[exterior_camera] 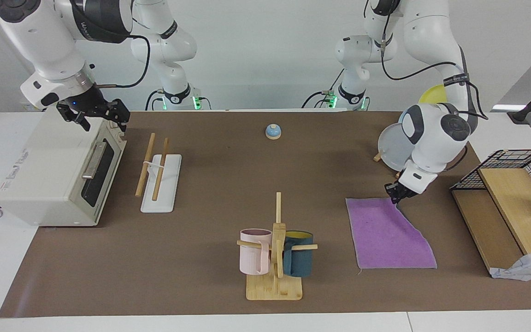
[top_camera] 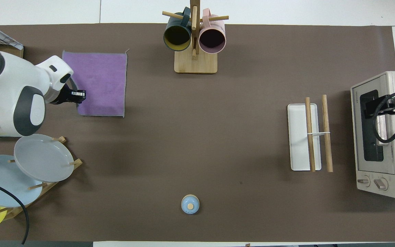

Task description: Fold towel and hang on rack

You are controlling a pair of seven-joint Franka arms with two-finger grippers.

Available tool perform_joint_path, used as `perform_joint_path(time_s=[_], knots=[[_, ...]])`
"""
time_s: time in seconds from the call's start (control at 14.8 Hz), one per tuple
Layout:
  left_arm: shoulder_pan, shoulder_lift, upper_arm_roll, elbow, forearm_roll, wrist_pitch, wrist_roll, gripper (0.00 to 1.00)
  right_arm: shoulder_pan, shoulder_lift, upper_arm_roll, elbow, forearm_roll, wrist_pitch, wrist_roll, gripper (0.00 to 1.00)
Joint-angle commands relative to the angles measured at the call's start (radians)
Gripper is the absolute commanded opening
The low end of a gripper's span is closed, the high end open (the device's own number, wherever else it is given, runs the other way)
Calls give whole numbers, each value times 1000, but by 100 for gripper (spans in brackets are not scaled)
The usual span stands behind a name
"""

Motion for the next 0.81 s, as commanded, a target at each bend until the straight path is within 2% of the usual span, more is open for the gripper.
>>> perform_joint_path(time_s=[0.0,0.14,0.27,0.61,0.68,0.74], knots=[[-176,-30,12,-26,143,-8,82,0,-9,-18,5,-17,-3,1,-19,100],[-248,-36,13,-118,159,55,76,0,-9,-18,5,-17,-3,1,-19,100],[-274,-27,13,-193,182,130,38,0,-9,-18,5,-17,-3,1,-19,100],[-264,-27,10,-205,174,155,-17,0,-9,-18,5,-17,-3,1,-19,100],[-264,-27,10,-205,171,153,-49,27,-9,-18,5,-17,-3,1,-19,100],[-264,-30,10,-204,171,153,-63,76,-9,-18,5,-17,-3,1,-19,100]])
